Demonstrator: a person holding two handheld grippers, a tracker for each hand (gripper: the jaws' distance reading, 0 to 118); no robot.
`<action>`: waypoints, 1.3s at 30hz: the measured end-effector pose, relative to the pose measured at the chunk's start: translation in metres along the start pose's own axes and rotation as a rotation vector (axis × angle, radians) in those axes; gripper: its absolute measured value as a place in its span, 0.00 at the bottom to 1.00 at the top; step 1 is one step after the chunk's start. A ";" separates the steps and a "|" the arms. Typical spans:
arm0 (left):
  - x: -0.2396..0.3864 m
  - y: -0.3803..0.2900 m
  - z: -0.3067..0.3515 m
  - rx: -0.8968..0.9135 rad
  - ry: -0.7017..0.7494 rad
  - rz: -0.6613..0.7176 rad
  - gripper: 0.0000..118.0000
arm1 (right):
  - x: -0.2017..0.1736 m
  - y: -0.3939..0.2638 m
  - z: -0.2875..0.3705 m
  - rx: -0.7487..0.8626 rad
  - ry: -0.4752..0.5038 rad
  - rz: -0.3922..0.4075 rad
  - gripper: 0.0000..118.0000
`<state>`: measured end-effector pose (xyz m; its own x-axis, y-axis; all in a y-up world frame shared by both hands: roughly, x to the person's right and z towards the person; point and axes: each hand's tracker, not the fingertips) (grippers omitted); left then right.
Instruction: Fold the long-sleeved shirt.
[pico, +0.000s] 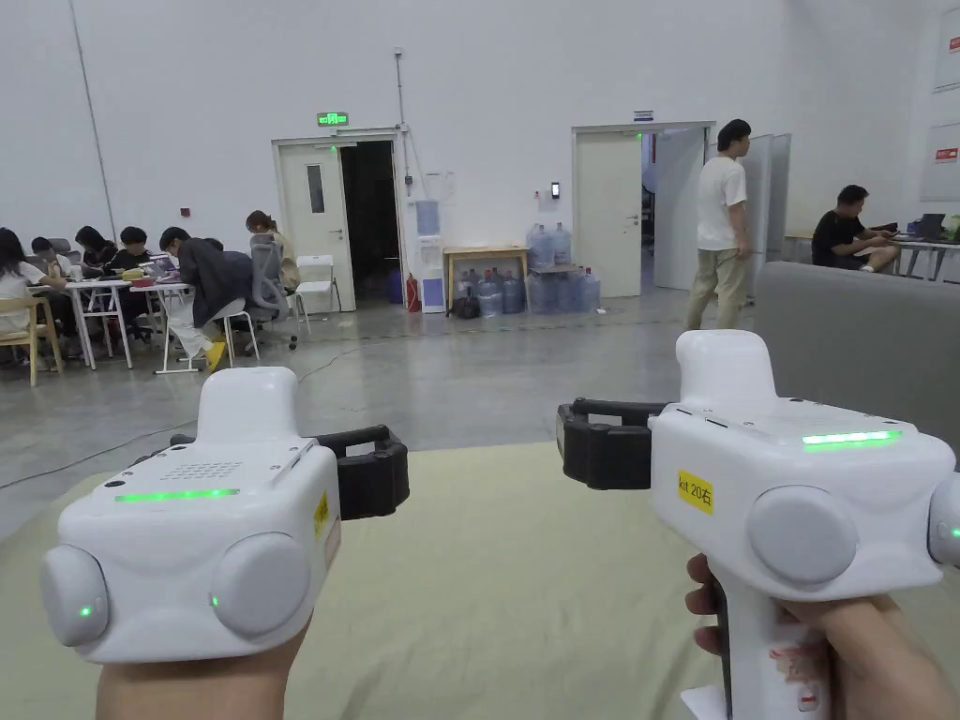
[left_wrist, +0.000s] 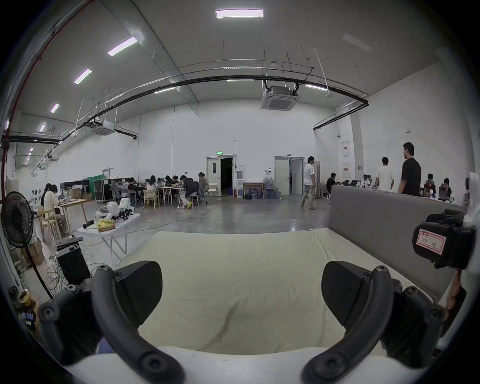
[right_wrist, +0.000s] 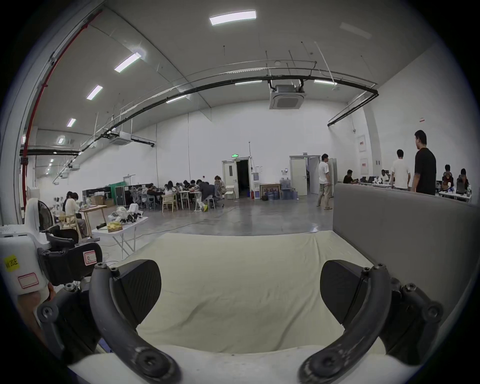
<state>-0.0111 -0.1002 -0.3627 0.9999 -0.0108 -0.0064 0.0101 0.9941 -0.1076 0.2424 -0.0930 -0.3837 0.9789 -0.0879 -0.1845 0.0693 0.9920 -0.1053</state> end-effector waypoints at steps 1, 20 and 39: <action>0.000 0.000 0.000 0.001 0.001 0.000 0.99 | 0.000 0.000 0.000 -0.001 0.001 -0.003 1.00; 0.001 0.000 0.000 -0.002 0.005 -0.004 0.99 | -0.004 -0.003 0.001 -0.007 -0.012 0.010 1.00; 0.001 -0.003 -0.001 -0.014 0.010 -0.025 0.99 | -0.005 -0.005 -0.001 -0.018 -0.019 0.007 1.00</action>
<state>-0.0103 -0.1030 -0.3636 0.9992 -0.0368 -0.0139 0.0349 0.9919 -0.1220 0.2367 -0.0976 -0.3831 0.9829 -0.0795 -0.1662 0.0595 0.9907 -0.1221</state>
